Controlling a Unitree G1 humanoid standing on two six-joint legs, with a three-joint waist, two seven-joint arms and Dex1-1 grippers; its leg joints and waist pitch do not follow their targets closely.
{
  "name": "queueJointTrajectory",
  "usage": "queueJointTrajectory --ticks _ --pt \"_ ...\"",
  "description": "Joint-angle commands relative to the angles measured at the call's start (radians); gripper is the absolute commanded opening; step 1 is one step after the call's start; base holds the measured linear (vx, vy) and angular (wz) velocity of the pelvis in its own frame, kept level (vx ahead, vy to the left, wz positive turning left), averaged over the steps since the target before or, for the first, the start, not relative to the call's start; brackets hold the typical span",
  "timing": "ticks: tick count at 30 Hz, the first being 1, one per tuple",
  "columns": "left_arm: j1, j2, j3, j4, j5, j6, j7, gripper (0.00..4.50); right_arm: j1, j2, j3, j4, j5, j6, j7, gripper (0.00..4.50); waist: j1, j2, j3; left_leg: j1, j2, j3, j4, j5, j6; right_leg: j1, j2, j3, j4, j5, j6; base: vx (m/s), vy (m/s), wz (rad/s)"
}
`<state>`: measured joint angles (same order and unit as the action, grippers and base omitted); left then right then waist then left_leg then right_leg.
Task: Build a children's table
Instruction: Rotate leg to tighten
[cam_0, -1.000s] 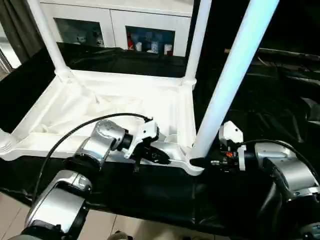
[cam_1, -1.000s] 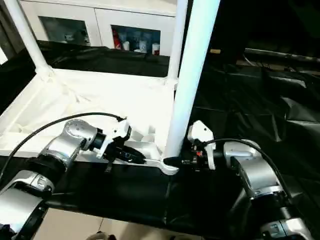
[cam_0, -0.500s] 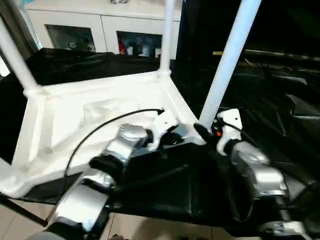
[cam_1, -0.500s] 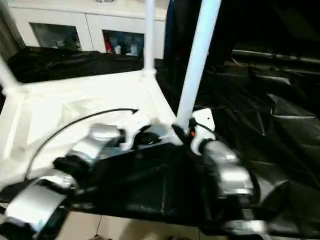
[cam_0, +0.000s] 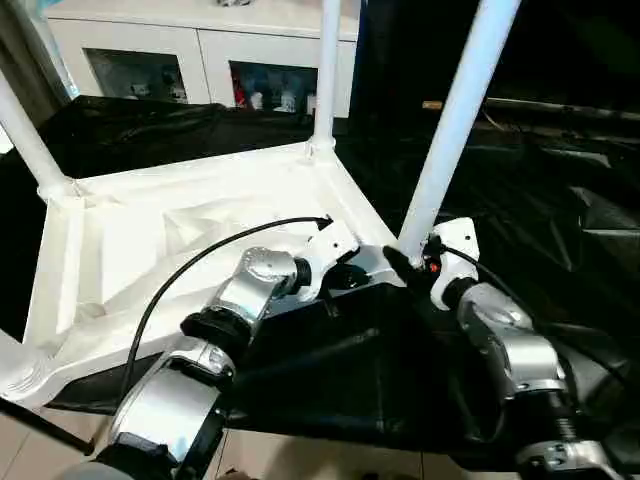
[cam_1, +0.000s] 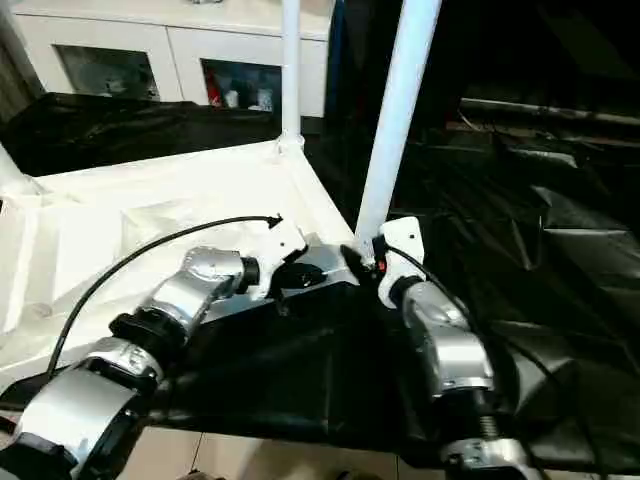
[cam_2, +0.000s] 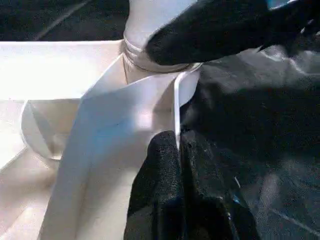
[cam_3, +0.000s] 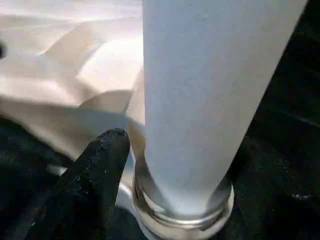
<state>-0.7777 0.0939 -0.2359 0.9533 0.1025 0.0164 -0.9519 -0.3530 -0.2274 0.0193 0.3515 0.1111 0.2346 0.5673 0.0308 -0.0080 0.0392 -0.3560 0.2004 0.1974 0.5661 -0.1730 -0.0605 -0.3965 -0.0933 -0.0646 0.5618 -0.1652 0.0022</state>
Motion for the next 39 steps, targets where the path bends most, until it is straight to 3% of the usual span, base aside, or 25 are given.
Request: queueJointTrajectory --ticks 1,4,7,8,9,12,20,33,37,39 --pt "0.016 -0.007 -0.029 -0.016 -0.019 -0.032 -0.08 0.0 0.022 -0.005 0.092 -0.018 0.018 0.018 0.126 3.18 0.001 -0.011 -0.049 0.008 0.026 -0.014 -0.068 -0.34 0.049 0.032 -0.05 0.035 -0.079 -0.377 -0.164 0.0 0.0 0.0" --pt "0.026 0.028 -0.037 -0.034 -0.028 -0.039 -0.167 0.0 0.04 -0.076 0.128 -0.075 0.049 0.021 0.28 3.18 0.004 -0.012 -0.051 0.002 0.028 -0.013 -0.066 -0.304 0.064 0.036 -0.05 0.036 -0.071 -0.342 -0.175 0.0 0.0 0.0" --pt "0.028 0.034 -0.037 -0.037 -0.031 -0.04 -0.184 0.0 0.041 -0.087 0.132 -0.082 0.052 0.02 0.3 3.18 0.005 -0.013 -0.052 0.0 0.03 -0.012 -0.064 -0.281 0.062 0.038 -0.049 0.036 -0.063 -0.298 -0.197 0.017 -0.005 0.0" --pt "0.047 0.076 -0.051 -0.077 -0.052 -0.053 -0.314 0.0 0.047 -0.161 0.151 -0.115 0.079 0.025 0.431 3.18 0.008 -0.013 -0.055 0.003 0.029 -0.012 -0.06 -0.268 0.065 0.042 -0.049 0.037 -0.058 -0.274 -0.213 0.0 0.0 0.0" --pt "0.052 0.092 -0.056 -0.089 -0.056 -0.056 -0.351 0.0 0.05 -0.191 0.159 -0.126 0.086 0.022 0.483 3.18 0.01 -0.012 -0.058 -0.001 0.031 -0.012 -0.059 -0.242 0.078 0.047 -0.049 0.037 -0.05 -0.222 -0.227 0.0 0.0 0.0" --pt "0.06 0.124 -0.074 -0.107 -0.049 -0.049 -0.406 0.0 0.056 -0.239 0.174 -0.137 0.092 0.024 0.561 3.18 0.016 -0.007 -0.056 0.0 0.035 -0.005 -0.054 -0.214 0.098 0.045 -0.045 0.035 -0.04 -0.141 -0.263 0.0 0.0 0.0" --pt "0.083 0.173 -0.075 -0.161 -0.075 -0.019 -0.506 0.0 0.048 -0.297 0.184 -0.125 0.101 0.038 0.643 3.18 0.034 -0.006 -0.052 0.009 0.039 -0.005 -0.059 -0.262 0.054 0.04 -0.046 0.036 -0.044 -0.223 -0.252 0.0 0.0 0.0" --pt "0.083 0.165 -0.058 -0.164 -0.079 -0.021 -0.46 0.0 0.056 -0.27 0.192 -0.147 0.123 0.065 0.649 2.43 0.034 -0.007 -0.054 0.006 0.036 -0.005 -0.057 -0.243 0.054 0.043 -0.046 0.035 -0.043 -0.218 -0.243 0.0 0.0 0.0" --pt "0.061 0.126 -0.027 -0.12 -0.066 -0.034 -0.321 0.0 0.07 -0.219 0.16 -0.128 0.114 0.071 0.539 2.41 0.032 -0.007 -0.051 0.006 0.035 -0.005 -0.058 -0.257 0.048 0.038 -0.045 0.036 -0.049 -0.248 -0.232 0.0 0.0 0.0" --pt "0.039 0.09 -0.012 -0.082 -0.048 -0.032 -0.201 0.0 0.067 -0.164 0.142 -0.077 0.066 0.067 0.389 2.4 0.026 -0.008 -0.049 0.01 0.03 -0.008 -0.06 -0.295 0.028 0.034 -0.048 0.035 -0.057 -0.324 -0.214 0.0 0.0 0.0"
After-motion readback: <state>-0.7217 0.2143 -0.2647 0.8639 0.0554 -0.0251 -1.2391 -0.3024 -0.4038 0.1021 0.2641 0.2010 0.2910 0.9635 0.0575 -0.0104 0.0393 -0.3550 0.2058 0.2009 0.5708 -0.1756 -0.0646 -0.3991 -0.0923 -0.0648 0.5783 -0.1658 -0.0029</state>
